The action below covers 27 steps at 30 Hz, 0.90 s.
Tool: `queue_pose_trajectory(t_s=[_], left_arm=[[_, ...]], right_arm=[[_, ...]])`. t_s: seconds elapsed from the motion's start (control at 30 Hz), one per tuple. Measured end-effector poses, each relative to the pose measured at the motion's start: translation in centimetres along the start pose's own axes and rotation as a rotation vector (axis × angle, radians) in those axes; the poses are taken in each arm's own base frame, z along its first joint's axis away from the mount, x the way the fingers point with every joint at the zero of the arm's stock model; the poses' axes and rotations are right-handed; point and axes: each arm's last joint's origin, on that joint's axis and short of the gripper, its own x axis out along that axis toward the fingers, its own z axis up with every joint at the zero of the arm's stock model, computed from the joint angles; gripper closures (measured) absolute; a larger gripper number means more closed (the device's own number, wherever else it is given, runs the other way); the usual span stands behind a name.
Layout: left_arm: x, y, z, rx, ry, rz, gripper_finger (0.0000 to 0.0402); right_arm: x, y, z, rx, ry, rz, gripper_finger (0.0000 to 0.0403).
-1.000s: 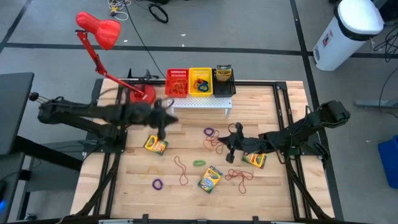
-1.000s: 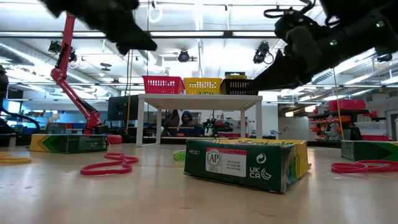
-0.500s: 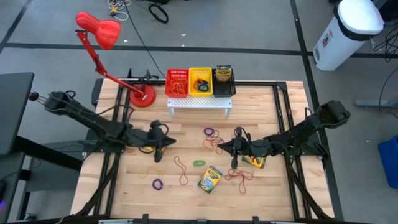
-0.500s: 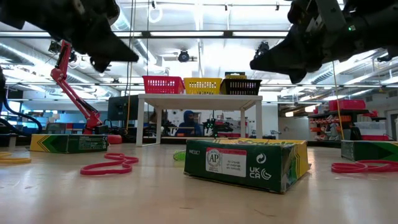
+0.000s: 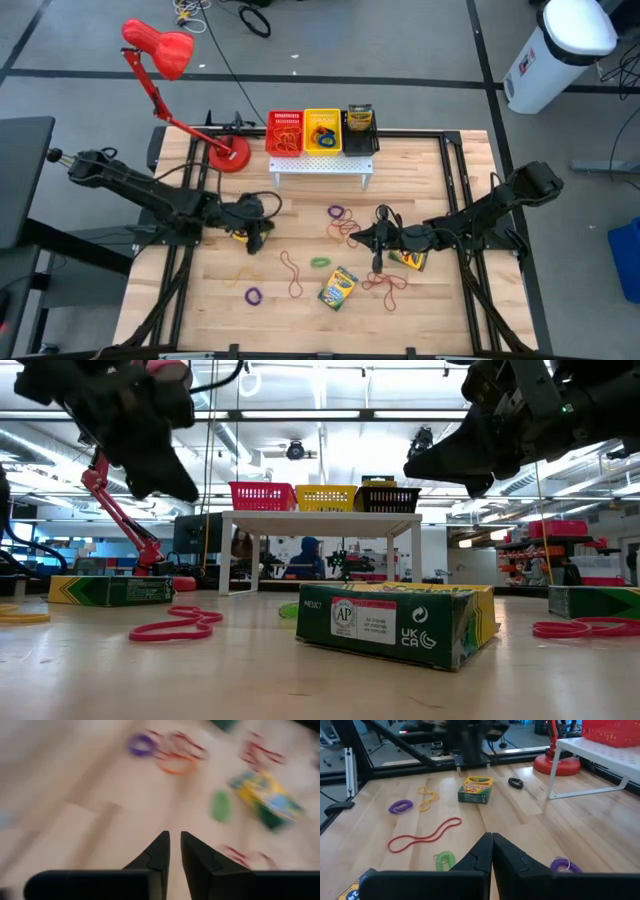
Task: Pick & Place Office Desk Supplies
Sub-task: Put the purple spring keychain into the yellow bin on the shelf
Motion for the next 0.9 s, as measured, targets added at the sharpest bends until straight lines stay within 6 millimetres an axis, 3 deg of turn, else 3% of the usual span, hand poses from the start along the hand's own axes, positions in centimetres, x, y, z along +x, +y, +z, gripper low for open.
queue_pose_trajectory(t_s=[0.17, 0.6, 0.77, 0.9], left_arm=[[-0.2, -3.4, -0.7, 0.084, 0.100, -0.161, 0.0329], [2.0, -13.2, -5.0, 0.180, 0.489, -0.213, 0.0328], [2.3, -15.3, -6.4, 0.252, 0.574, -0.150, 0.0328], [2.8, -15.6, -7.9, 0.279, 0.647, -0.113, 0.0328]], right_arm=[[0.0, 0.0, 0.0, -0.004, 0.004, -0.001, 0.0383], [0.0, -0.1, -0.2, -0.014, 0.021, -0.006, 0.0382], [0.0, -0.1, -0.2, -0.019, 0.022, -0.008, 0.0382], [0.0, -0.1, -0.3, -0.024, 0.025, -0.009, 0.0382]])
